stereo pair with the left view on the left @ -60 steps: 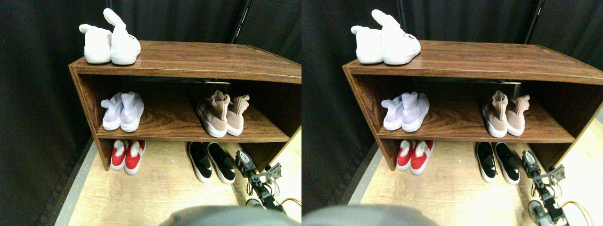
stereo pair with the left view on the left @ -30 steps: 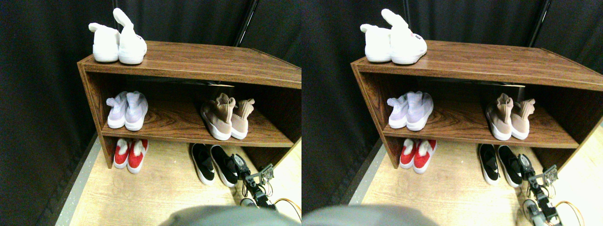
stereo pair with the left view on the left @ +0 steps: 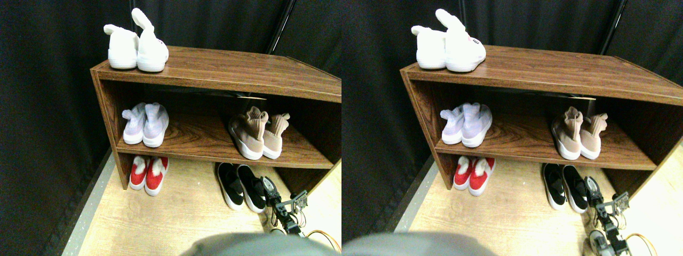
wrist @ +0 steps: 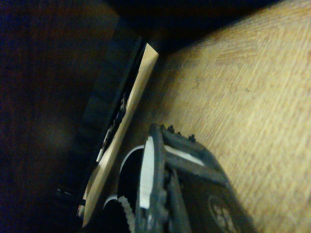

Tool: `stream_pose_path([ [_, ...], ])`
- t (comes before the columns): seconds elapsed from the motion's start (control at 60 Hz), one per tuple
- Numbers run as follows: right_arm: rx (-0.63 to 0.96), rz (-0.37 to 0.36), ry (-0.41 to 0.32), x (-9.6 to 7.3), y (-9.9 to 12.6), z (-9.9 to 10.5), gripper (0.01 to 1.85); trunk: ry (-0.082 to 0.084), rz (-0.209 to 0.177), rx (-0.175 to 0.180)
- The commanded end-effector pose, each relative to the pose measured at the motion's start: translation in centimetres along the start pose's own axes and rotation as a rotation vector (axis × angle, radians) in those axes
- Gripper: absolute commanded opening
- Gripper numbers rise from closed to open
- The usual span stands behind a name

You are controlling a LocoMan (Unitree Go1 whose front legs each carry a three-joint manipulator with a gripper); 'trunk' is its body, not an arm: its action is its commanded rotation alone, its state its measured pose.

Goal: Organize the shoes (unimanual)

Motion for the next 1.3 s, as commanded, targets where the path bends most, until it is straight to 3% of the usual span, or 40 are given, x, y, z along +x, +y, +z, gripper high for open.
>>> stream_pose_path([
  [0.017, 0.024, 0.029, 0.007, -0.1, 0.8, -0.5, 0.06, 0.024, 0.015, -0.025],
  [0.333, -0.001, 0.027, -0.020, -0.8, 1.1, -1.3, 0.06, 0.017, 0.020, -0.031],
  [0.7, -0.023, 0.060, 0.007, -0.9, 1.1, -0.3, 0.06, 0.002, 0.008, -0.018],
  [0.9, -0.020, 0.046, -0.042, -1.3, 1.5, 0.3, 0.06, -0.005, -0.005, -0.011],
  [1.117, -0.117, 0.091, -0.098, -3.0, 3.0, 1.7, 0.06, -0.020, -0.028, 0.005],
  [1.3, -0.151, 0.221, -0.067, -5.4, 4.4, 2.5, 0.06, -0.031, -0.046, 0.017],
])
